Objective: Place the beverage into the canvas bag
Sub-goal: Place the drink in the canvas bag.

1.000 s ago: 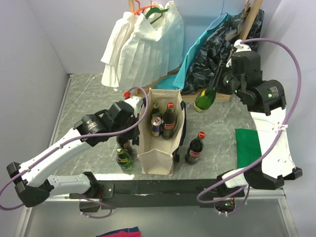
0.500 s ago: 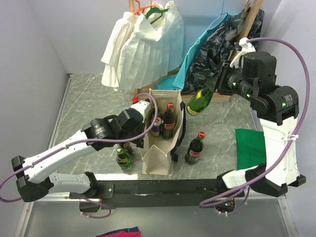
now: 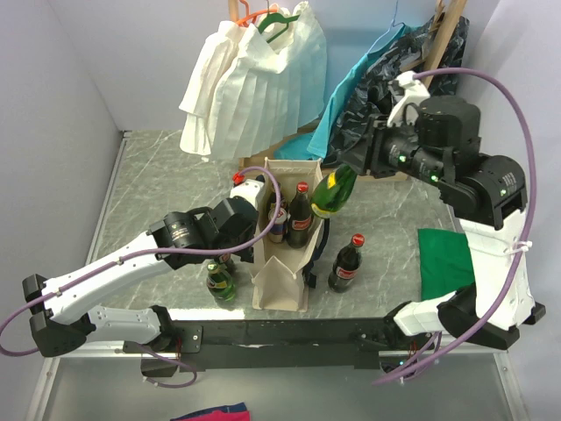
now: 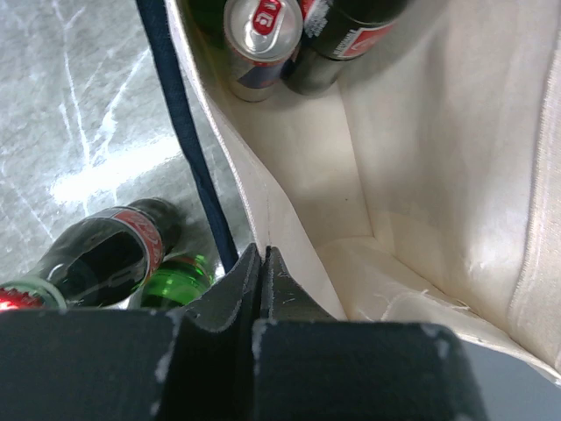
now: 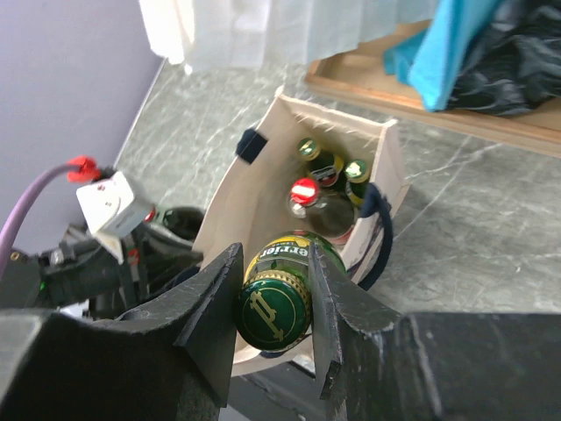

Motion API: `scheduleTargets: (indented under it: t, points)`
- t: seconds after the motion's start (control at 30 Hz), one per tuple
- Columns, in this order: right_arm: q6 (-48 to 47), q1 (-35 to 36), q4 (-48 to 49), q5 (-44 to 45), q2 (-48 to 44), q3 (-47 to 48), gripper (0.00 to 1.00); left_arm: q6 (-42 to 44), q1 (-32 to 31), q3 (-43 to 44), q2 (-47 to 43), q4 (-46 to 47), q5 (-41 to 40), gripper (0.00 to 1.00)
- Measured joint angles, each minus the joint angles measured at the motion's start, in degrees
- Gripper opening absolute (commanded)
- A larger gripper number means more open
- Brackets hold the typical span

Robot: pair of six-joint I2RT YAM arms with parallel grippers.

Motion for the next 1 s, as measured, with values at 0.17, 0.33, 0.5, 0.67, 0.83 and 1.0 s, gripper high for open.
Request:
scheduleTargets:
  t: [0.17,0.33,0.5,0.67,0.83,1.0]
  points:
    - [-0.57,5.44,0.0,2.51,1.68,0.39,0.0,-1.36,-0.15,0.07,-0.24,-1.25,-1.64,0.01]
    - [-0.79,8.52,0.11,4.57,3.72,0.37,0.0,-2.47,-0.15,0.61,-0.57,-2.97,-2.78,0.01]
    - [-1.14,11.21,0.83,7.37,5.53,0.37,0.0,-3.21,-0.15,0.9,-0.63,-4.13,-3.41,0.01]
    - [-1.2,14.27,2.12,9.14,7.58,-0.39,0.0,-3.43,-0.15,0.94,-0.9,-5.11,-4.15,0.01]
    - [-1.18,16.61,3.48,11.15,7.91,-4.37,0.0,-3.61,-0.15,0.92,-1.53,-6.1,-4.66,0.01]
    - [-1.16,19.43,4.87,13.53,8.81,-8.0,0.0,-3.63,-0.15,0.92,-1.9,-6.86,-4.98,0.01]
